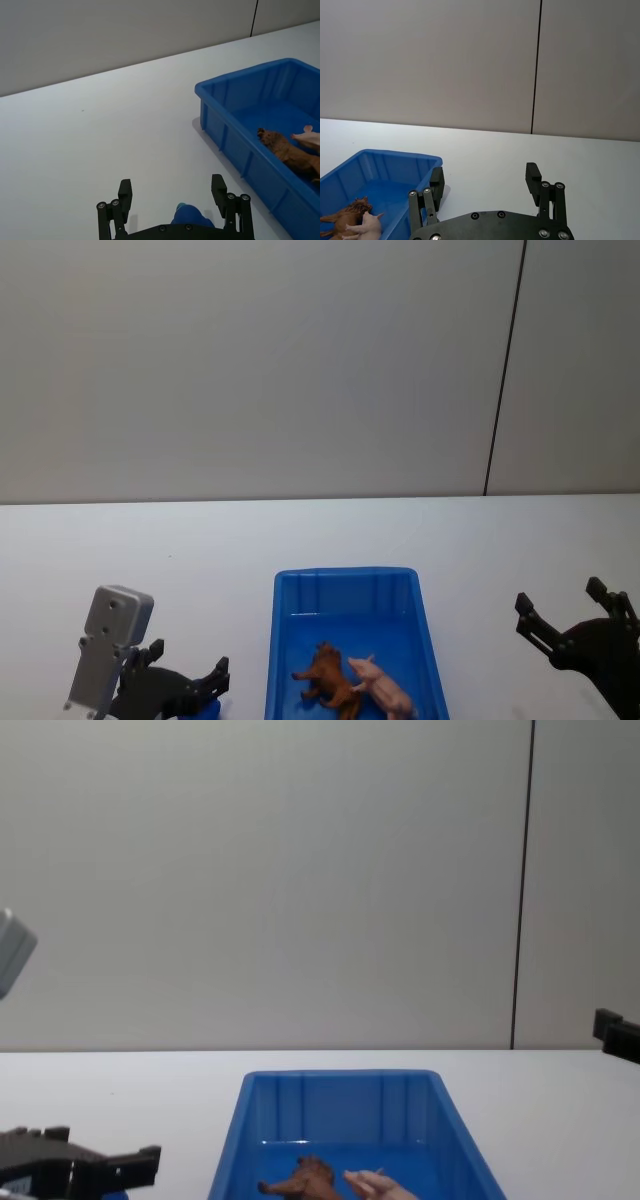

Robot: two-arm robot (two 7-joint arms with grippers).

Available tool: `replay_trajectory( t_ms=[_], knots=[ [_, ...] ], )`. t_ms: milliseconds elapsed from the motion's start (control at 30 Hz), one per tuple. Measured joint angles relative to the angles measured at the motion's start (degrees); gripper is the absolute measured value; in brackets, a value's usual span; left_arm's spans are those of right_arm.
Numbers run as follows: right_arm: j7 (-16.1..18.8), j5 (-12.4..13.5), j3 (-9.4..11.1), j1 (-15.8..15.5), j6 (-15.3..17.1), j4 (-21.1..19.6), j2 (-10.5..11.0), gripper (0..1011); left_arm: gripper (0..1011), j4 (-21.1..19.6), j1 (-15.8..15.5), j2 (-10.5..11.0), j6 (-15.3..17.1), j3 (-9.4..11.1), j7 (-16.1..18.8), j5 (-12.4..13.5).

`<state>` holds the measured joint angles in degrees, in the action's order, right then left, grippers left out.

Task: Pick up the two dolls from the table and place them into the box.

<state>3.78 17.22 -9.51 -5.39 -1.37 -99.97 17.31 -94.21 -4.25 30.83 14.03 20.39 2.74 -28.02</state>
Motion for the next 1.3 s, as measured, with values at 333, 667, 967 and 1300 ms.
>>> replay_trajectory(
  t_ms=[333,667,967,1300],
  knots=[
    [0.0,0.0,0.0,0.0,0.0,0.0,0.0,1001,1003,2.2,0.4,-0.2,0.1,-0.2,-1.0,-0.8],
    [0.0,0.0,0.0,0.0,0.0,0.0,0.0,1001,750,3.5,0.6,-0.4,-0.4,-0.3,-2.1,-1.1],
    [0.0,0.0,0.0,0.0,0.0,0.0,0.0,1001,445,4.1,0.7,-0.6,-1.8,-0.4,-3.1,-0.7],
    [0.0,0.0,0.0,0.0,0.0,0.0,0.0,1001,272,4.3,1.0,-0.8,-3.9,-0.5,-3.8,0.0]
  ],
)
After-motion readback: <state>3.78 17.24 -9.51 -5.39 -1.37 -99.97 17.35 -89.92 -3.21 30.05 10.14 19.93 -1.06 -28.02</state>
